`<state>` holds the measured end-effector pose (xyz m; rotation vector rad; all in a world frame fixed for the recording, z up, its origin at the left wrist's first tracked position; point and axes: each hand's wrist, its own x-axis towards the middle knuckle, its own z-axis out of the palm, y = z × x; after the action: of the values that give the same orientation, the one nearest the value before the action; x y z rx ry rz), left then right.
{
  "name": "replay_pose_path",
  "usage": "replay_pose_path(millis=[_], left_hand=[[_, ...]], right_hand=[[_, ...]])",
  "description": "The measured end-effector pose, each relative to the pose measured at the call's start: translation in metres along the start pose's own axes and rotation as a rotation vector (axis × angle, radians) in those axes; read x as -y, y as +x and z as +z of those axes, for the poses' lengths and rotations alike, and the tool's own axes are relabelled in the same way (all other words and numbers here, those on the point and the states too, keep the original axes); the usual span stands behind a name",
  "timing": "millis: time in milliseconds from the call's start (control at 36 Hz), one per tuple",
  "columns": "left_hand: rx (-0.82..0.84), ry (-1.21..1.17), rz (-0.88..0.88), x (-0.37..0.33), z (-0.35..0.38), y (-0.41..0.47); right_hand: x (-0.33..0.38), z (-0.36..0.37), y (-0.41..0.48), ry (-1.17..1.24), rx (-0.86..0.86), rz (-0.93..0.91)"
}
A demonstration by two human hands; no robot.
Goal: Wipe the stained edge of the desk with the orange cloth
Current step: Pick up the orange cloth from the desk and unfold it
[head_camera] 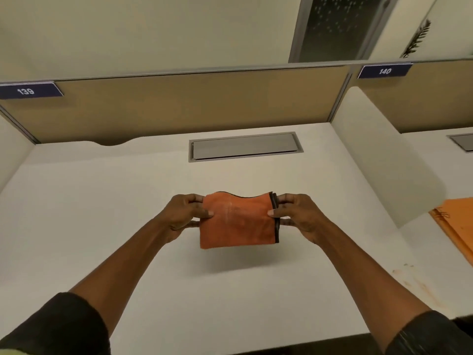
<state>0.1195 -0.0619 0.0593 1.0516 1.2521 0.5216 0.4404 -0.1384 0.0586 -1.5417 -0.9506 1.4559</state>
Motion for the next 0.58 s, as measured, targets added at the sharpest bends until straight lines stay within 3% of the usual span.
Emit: replay_pose_path(millis=[111, 222, 417, 583], left_hand=[[-0.017, -0.099, 0.225, -0.012, 0.028, -0.021], [-0.003, -0.083, 0.333, -0.018, 0.051, -0.041], [-0.067, 0.0, 0.363, -0.015, 0.084, -0.057], [-0.018, 0.006, 0.3, -0.007, 0.107, -0.063]], right_hand=[[0.01, -0.031, -0.03, -0.068, -0.037, -0.387], [0.022, -0.054, -0.053, -0.017, -0.009, -0.581], [0.016, -0.085, -0.075, -0.182, -0.085, -0.589], [-0.001, -0.106, -0.101, -0.171, -0.114, -0.517]])
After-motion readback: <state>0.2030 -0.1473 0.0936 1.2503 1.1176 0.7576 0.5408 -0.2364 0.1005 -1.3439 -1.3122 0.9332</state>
